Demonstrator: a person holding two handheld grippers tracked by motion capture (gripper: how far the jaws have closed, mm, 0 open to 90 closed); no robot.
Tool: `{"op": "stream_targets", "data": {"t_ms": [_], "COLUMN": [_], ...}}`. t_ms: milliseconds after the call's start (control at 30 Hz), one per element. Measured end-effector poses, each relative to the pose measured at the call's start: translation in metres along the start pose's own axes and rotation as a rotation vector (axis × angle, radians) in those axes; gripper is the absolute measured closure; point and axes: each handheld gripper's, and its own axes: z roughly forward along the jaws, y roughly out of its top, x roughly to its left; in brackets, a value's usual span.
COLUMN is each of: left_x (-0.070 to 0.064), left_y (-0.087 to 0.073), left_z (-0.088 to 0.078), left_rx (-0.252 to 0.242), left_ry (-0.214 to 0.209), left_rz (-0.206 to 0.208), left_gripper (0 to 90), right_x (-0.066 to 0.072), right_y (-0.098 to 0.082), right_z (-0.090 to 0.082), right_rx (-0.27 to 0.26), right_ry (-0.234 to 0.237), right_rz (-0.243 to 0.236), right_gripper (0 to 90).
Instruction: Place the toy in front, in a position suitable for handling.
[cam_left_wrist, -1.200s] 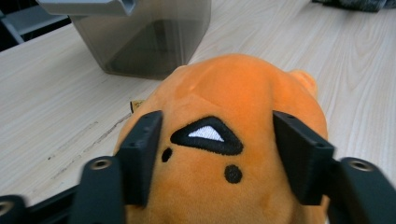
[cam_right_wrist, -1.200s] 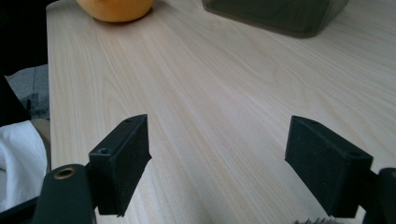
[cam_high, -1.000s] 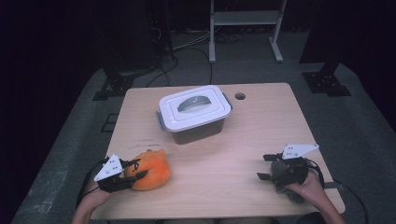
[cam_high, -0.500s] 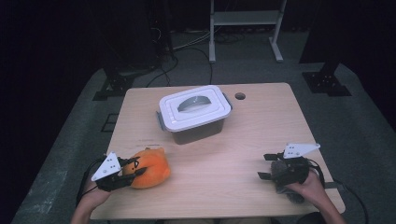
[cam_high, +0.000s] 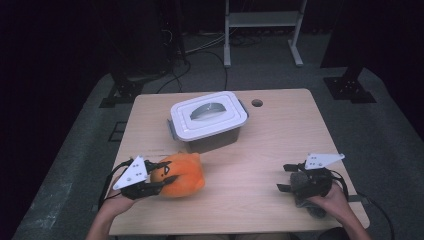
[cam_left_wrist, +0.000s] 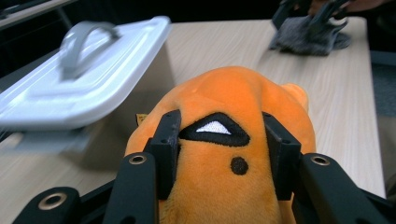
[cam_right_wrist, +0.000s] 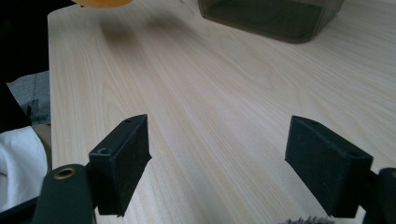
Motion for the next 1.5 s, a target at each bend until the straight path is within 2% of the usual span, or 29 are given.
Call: {"op": "stream_targets", "data": {"t_ms": [33,67,100,167,233,300,367,400,433,500,633,667,800,967,1000,1200,1300,1433,1500], "left_x": [0.0,-0.003,-0.003,-0.007,-0.009,-0.014,-0.015,-0.019,-0.019,-0.021,-0.024,-0.027,-0.031,-0.036,-0.039,-0.04,-0.042,-0.046,-0.049], "left_y": [0.0,0.006,0.006,0.014,0.015,0.02,0.021,0.023,0.023,0.023,0.022,0.021,0.019,0.017,0.016,0.012,0.01,0.008,0.007], "left_z": [0.0,0.012,0.012,0.032,0.038,0.057,0.061,0.073,0.073,0.088,0.1,0.109,0.125,0.135,0.139,0.143,0.143,0.143,0.144], "left_rx": [0.0,-0.007,-0.007,-0.016,-0.02,-0.028,-0.031,-0.029,-0.029,-0.03,-0.02,-0.013,-0.008,-0.001,0.006,-0.001,0.0,-0.004,-0.006], "left_ry": [0.0,-0.018,-0.018,-0.051,-0.061,-0.087,-0.092,-0.109,-0.109,-0.131,-0.139,-0.145,-0.153,-0.16,-0.16,-0.16,-0.16,-0.162,-0.167], "left_rz": [0.0,0.007,0.007,0.011,0.013,0.019,0.018,0.026,0.026,0.017,0.015,0.014,0.01,0.01,0.014,-0.006,-0.002,-0.004,-0.002], "left_gripper": [55.9,55.6,55.6,55.3,55.1,54.6,54.4,54.3,54.2,54.1,53.8,53.6,53.4,53.1,52.9,52.1,49.8,44.6,43.6], "right_x": [0.0,0.0,0.0,-0.001,-0.002,-0.002,-0.003,-0.005,-0.006,-0.007,-0.012,-0.014,-0.016,-0.022,-0.025,-0.034,-0.035,-0.031,-0.031], "right_y": [0.0,0.0,0.0,0.0,0.0,0.0,0.0,0.0,-0.001,-0.001,-0.003,-0.004,-0.005,-0.013,-0.02,-0.041,-0.048,-0.054,-0.055], "right_z": [0.0,-0.001,-0.001,-0.003,-0.006,-0.009,-0.01,-0.014,-0.015,-0.018,-0.024,-0.028,-0.036,-0.04,-0.037,-0.025,-0.023,-0.022,-0.022], "right_rx": [-0.002,-0.005,-0.005,-0.01,-0.018,-0.022,-0.028,-0.032,-0.036,-0.037,-0.042,-0.038,-0.021,0.019,0.064,0.189,0.203,0.19,0.188], "right_ry": [0.0,-0.001,-0.001,-0.004,-0.007,-0.013,-0.015,-0.023,-0.027,-0.034,-0.046,-0.055,-0.065,-0.058,-0.055,-0.07,-0.08,-0.129,-0.136], "right_rz": [0.0,0.0,0.0,0.0,-0.003,-0.001,-0.004,-0.001,0.0,0.001,0.007,0.007,-0.011,-0.012,-0.011,-0.005,-0.012,-0.045,-0.046], "right_gripper": [20.9,20.9,20.9,20.9,20.9,20.9,20.9,20.9,20.9,20.9,21.4,22.2,27.0,32.6,35.1,44.6,50.9,64.4,70.5]}}
